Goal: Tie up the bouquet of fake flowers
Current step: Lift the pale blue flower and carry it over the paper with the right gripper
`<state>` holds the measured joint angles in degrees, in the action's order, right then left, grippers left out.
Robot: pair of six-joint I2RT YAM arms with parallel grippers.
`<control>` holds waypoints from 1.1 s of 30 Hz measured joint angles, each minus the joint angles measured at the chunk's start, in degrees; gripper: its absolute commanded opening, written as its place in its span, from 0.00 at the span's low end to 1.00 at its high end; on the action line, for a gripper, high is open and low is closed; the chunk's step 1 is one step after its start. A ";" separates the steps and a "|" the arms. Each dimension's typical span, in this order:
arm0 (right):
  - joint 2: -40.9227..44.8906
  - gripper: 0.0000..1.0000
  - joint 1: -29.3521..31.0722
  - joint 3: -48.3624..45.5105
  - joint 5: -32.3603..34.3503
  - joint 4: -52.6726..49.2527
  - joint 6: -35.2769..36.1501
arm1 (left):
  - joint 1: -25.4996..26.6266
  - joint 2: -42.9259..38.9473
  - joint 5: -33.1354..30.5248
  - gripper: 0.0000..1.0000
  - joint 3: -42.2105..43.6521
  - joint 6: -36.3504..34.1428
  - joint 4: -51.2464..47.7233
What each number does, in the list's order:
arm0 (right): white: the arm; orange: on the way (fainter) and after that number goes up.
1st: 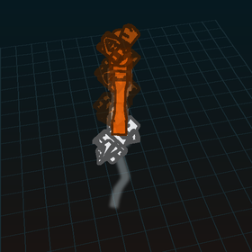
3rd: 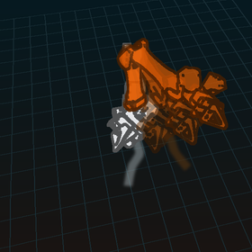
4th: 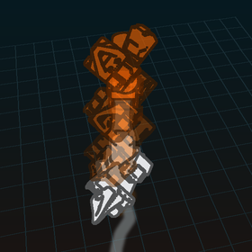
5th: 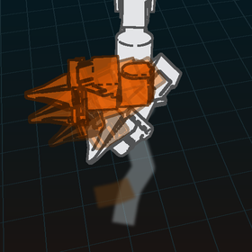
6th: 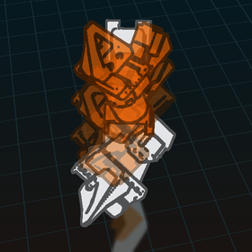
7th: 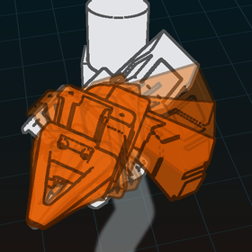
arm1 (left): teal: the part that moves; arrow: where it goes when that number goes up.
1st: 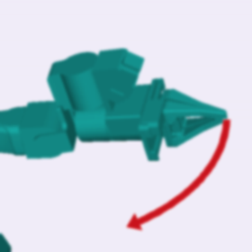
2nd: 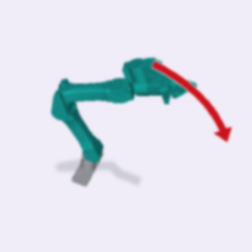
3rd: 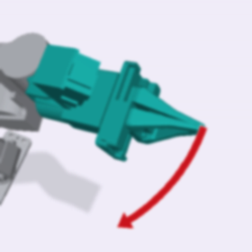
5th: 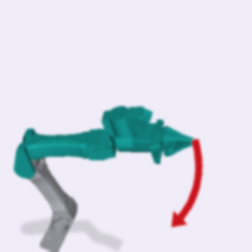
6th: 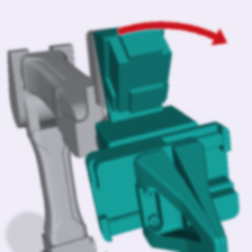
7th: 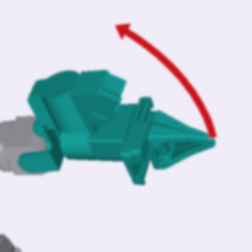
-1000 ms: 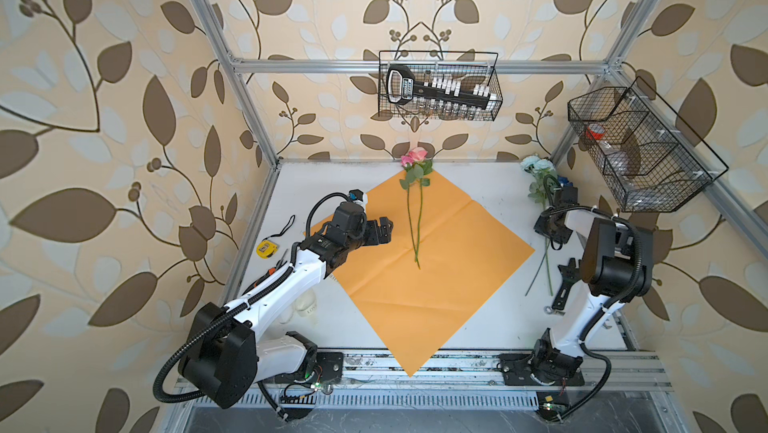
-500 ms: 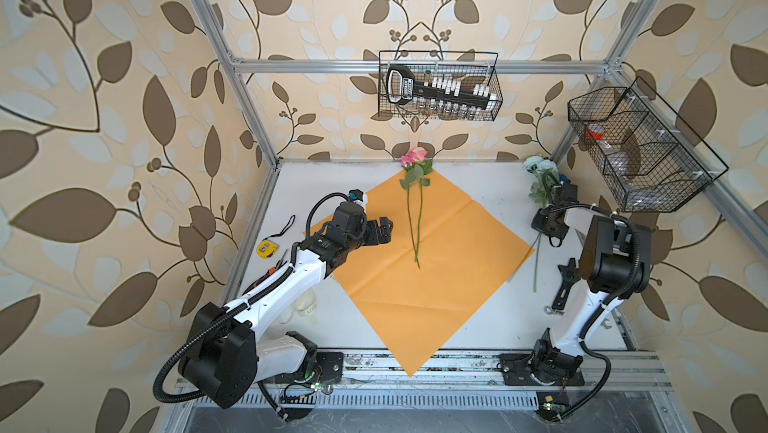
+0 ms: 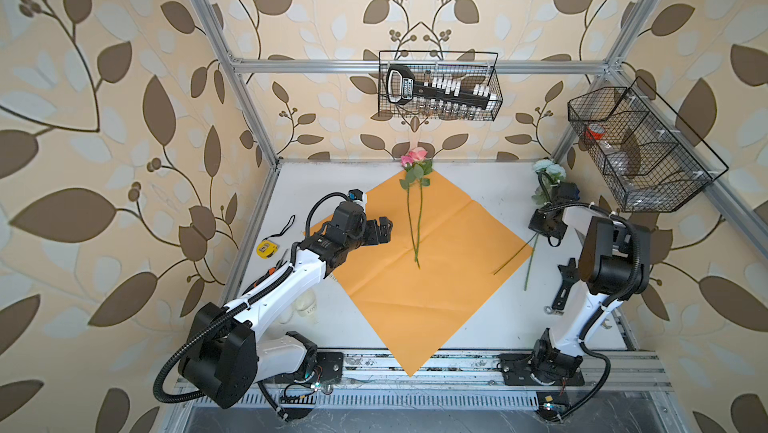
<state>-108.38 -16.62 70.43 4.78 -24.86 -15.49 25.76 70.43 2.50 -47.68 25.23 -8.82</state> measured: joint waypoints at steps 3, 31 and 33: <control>2.45 0.00 0.94 0.13 0.81 -1.14 0.15 | 0.00 0.02 0.00 0.99 0.00 0.00 0.02; 16.15 0.00 24.55 -2.54 -8.76 5.64 -10.21 | -0.74 0.57 0.00 0.99 0.07 0.37 0.52; 15.58 0.00 26.12 -2.51 -9.01 7.32 -11.61 | -0.74 0.57 0.00 0.99 0.20 0.42 0.57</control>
<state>-92.79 9.50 67.92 -4.23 -17.54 -27.09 25.02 71.00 2.50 -47.48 25.65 -8.25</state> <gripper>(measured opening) 0.051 0.989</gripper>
